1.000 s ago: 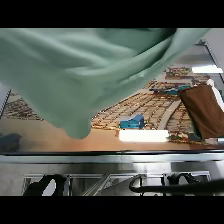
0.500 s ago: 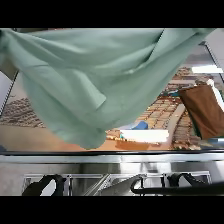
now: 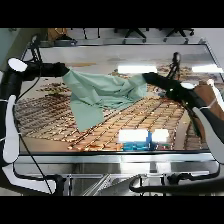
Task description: Fold the shirts.
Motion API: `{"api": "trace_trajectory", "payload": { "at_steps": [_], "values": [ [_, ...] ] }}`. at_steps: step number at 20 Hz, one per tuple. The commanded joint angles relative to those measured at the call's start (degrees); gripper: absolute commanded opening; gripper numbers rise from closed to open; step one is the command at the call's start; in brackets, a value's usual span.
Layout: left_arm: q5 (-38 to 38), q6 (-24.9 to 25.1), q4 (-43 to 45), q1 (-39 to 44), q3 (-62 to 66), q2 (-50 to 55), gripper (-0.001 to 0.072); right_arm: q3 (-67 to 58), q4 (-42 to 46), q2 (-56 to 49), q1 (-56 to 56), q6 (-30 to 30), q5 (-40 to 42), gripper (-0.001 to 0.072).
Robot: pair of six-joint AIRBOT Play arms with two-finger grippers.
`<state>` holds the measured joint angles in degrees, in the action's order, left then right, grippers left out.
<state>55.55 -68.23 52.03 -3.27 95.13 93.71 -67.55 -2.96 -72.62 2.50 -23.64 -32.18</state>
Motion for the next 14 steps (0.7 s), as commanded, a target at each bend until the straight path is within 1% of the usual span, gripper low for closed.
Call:
{"api": "trace_trajectory", "payload": {
  "at_steps": [1,2,3,4,5,6,7,8,9,11,12,14],
  "values": [
    [-0.5,-1.2,0.5,-2.5,-0.1,6.7,0.0020,-0.2,-2.9,-8.0,1.4,5.5,1.3,0.0048],
    [0.8,-1.2,0.4,-3.7,-0.1,6.4,0.0030,-0.3,-2.8,-7.4,0.6,6.3,0.3,0.0175],
    [2.4,-1.2,0.5,-5.2,-0.1,5.8,0.0398,-0.3,-2.0,-6.0,-0.7,6.5,-1.2,0.0298],
    [4.3,-1.5,0.5,-6.6,-0.1,4.9,0.0689,-0.3,0.0,-4.3,-2.1,6.5,-3.1,0.0304],
    [7.5,-1.5,0.6,-8.3,-0.1,3.8,0.0691,-0.3,3.0,-2.3,-3.9,5.3,-4.9,0.0304],
    [10.8,-1.7,0.9,-9.9,-0.1,2.8,0.0690,-0.3,7.4,-0.1,-6.1,1.2,-6.6,0.0306],
    [14.7,-2.0,1.1,-11.5,-0.2,1.9,0.0691,-0.3,12.9,2.1,-8.3,-4.8,-8.0,0.0363],
    [18.9,-2.8,1.1,-12.9,-0.2,1.3,0.0690,-0.3,18.8,3.7,-10.3,-11.1,-9.5,0.0451],
    [23.0,-3.5,1.0,-13.8,-0.2,1.2,0.0690,-0.3,25.4,4.9,-12.1,-17.9,-11.6,0.0466],
    [28.8,-4.5,0.9,-14.6,-2.4,1.1,0.0690,-0.3,34.8,5.4,-14.5,-26.9,-16.6,0.0465],
    [30.2,-4.9,0.9,-14.3,-5.2,1.0,0.0690,-0.2,37.0,5.0,-14.9,-29.5,-19.0,0.0464],
    [30.6,-4.8,0.9,-12.5,-12.4,1.0,0.0689,-0.2,37.7,3.5,-14.2,-30.6,-22.7,0.0462]
  ]
}}
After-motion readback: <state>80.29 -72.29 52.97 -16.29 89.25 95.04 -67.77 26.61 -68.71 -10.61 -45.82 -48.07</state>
